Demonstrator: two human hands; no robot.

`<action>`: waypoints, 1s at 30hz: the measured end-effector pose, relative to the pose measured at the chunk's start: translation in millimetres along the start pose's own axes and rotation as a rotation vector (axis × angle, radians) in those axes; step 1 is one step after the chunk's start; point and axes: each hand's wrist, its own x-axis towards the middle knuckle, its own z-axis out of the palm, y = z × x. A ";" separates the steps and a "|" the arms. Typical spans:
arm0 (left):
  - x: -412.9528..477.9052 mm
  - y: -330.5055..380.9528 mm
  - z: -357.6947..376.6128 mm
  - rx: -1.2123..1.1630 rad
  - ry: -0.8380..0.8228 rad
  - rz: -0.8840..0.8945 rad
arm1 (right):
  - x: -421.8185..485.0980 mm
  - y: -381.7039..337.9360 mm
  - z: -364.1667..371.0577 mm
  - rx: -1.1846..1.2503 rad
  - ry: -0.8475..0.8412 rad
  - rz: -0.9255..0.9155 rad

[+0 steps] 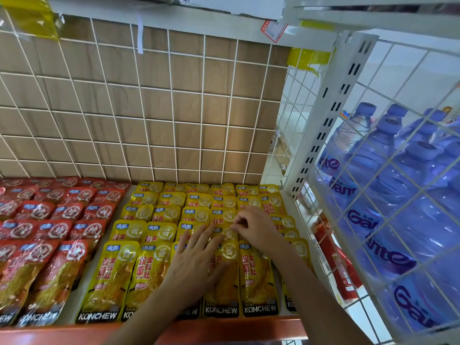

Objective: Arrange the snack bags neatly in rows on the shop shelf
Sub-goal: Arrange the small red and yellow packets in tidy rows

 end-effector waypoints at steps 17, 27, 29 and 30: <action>0.0 0.2 -4.4 0.021 -0.011 0.002 | 0.7 4.0 2.2 0.034 0.008 0.013; -5.1 -2.6 -1.3 -0.021 -0.063 0.013 | -0.9 0.1 0.8 0.037 0.010 0.025; -5.4 -1.8 -4.0 -0.027 -0.057 0.008 | -3.9 -1.5 -2.5 0.094 0.053 0.031; -4.9 -0.6 -6.9 -0.037 -0.058 0.006 | -5.3 -1.5 -5.7 0.123 0.099 0.047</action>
